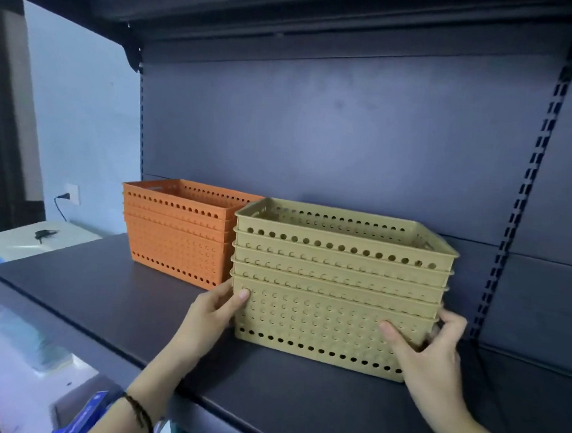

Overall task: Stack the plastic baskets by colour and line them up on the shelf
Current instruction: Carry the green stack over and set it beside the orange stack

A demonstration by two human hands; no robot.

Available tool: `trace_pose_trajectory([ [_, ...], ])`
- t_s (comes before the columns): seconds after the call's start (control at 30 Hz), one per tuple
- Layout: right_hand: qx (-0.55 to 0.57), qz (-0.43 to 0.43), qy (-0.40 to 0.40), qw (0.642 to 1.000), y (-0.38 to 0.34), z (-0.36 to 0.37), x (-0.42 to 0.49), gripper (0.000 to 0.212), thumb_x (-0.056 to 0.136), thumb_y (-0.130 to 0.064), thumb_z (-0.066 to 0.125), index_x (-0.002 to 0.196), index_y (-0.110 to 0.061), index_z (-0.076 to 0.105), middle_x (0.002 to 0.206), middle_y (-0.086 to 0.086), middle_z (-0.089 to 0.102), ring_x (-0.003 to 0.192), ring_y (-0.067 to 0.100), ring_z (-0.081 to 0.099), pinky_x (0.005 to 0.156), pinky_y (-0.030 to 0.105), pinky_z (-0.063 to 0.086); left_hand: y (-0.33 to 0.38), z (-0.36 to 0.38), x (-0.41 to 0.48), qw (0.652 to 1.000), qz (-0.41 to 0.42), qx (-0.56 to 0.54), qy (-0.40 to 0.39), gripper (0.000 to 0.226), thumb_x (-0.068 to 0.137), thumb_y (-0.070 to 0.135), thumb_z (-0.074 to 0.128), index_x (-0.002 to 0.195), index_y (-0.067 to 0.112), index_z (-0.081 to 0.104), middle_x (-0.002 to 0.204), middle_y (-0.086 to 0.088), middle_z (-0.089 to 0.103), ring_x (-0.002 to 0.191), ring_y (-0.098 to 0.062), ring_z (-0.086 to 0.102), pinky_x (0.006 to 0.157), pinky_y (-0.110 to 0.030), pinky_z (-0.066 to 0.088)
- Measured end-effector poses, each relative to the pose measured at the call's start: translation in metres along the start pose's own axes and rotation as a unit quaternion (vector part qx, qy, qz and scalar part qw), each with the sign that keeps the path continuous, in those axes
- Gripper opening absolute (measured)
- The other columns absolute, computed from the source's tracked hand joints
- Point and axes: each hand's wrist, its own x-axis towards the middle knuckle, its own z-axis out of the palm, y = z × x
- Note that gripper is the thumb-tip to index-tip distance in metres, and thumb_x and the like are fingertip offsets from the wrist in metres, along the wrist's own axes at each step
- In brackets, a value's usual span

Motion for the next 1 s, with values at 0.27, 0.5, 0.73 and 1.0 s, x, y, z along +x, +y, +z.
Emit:
trace_pose_trajectory([
  [0.27,-0.037,0.019,0.046,0.998,-0.012,0.062,0.006,0.065,0.078,-0.025,0.077,0.117,-0.026,0.026,0.103,-0.024,0.052,0.096,0.004,0.055,0.085,0.029,0.038,-0.025,-0.049,0.054,0.978,0.04,0.206,-0.016,0.045,0.093,0.045,0.051,0.065,0.012,0.065,0.062,-0.002,0.07,0.061,-0.02,0.067,0.066,-0.042,0.057],
  [0.5,-0.042,0.034,0.045,0.998,-0.016,0.073,0.013,0.081,0.084,-0.019,0.071,0.143,-0.027,0.015,0.112,-0.033,0.041,0.114,0.007,0.047,0.097,0.028,0.036,-0.036,-0.055,0.081,0.967,0.023,0.247,-0.059,0.052,0.089,0.061,0.042,0.069,0.019,0.066,0.063,0.003,0.071,0.058,-0.009,0.068,0.066,-0.04,0.057],
  [0.73,-0.067,0.022,0.072,0.995,-0.009,0.086,0.011,0.082,0.086,-0.024,0.068,0.146,-0.027,0.012,0.116,-0.034,0.041,0.116,0.008,0.047,0.096,0.03,0.039,-0.035,-0.053,0.095,0.946,-0.009,0.318,-0.056,0.059,0.088,0.067,0.032,0.067,0.022,0.065,0.064,0.006,0.072,0.059,-0.009,0.067,0.071,-0.036,0.055],
  [1.0,-0.071,0.045,0.086,0.993,-0.02,0.094,0.005,0.08,0.089,-0.023,0.065,0.146,-0.031,0.009,0.135,-0.011,0.041,0.121,0.009,0.042,0.101,0.03,0.035,-0.038,-0.067,0.084,0.958,-0.021,0.282,-0.043,0.037,0.095,0.041,0.044,0.07,0.024,0.065,0.069,0.01,0.071,0.055,-0.009,0.067,0.07,-0.035,0.057],
])
